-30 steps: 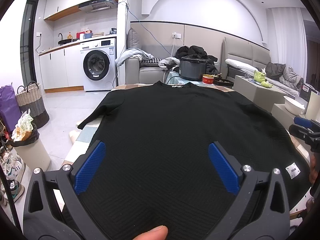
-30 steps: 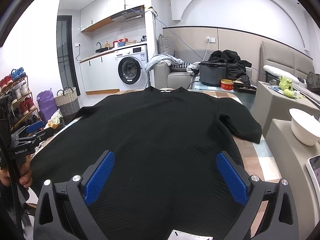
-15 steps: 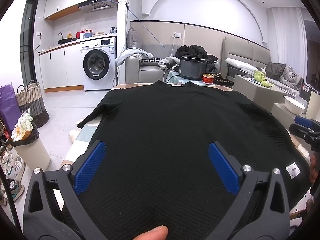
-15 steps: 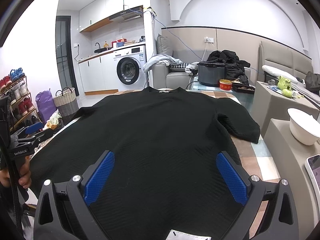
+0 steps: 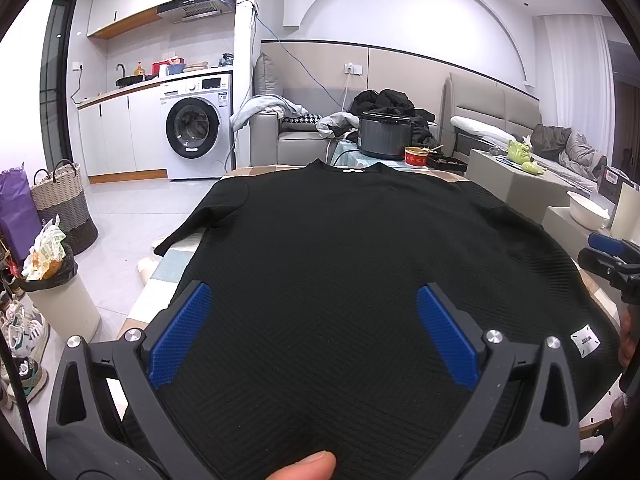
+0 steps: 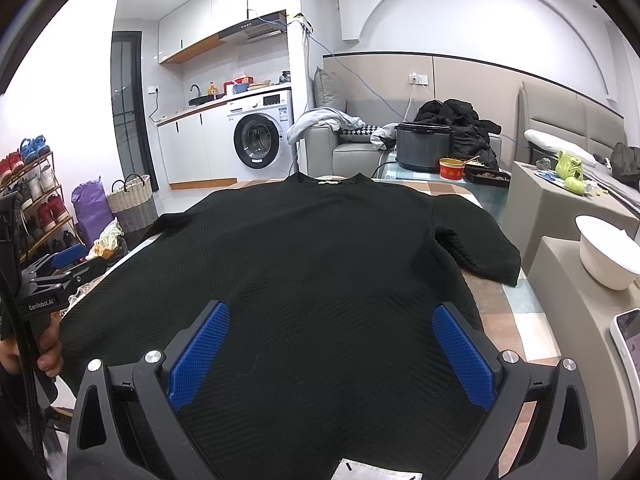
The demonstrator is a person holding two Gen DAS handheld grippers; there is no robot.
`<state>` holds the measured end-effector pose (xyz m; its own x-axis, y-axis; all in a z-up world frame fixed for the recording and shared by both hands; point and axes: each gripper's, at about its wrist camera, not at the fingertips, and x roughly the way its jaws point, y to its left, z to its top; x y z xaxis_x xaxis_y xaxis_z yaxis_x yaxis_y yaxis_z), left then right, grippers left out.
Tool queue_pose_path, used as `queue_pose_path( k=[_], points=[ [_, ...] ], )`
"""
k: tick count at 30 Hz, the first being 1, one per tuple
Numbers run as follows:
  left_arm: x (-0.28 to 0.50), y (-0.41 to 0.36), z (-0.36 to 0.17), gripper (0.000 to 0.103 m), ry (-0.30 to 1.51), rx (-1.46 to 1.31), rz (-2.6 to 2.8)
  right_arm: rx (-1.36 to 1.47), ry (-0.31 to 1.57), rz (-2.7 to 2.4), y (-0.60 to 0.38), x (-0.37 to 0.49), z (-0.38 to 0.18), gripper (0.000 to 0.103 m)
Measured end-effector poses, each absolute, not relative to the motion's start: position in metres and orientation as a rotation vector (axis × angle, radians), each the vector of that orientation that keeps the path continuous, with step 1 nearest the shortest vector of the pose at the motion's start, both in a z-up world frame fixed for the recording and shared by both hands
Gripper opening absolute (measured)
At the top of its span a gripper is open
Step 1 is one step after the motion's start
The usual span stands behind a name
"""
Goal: Fold small clothes
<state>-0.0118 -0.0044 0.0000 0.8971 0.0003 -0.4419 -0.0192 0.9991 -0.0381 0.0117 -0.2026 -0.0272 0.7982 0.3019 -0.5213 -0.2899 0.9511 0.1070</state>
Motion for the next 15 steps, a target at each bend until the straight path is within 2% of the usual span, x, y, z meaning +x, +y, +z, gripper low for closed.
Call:
queue_pose_path(
  k=[15],
  points=[
    [-0.0096,-0.0038,-0.0028,0.102,0.469,-0.034,0.008,0.032,0.578,0.328,-0.2035,0.0133,-0.0292,0.103]
  ],
)
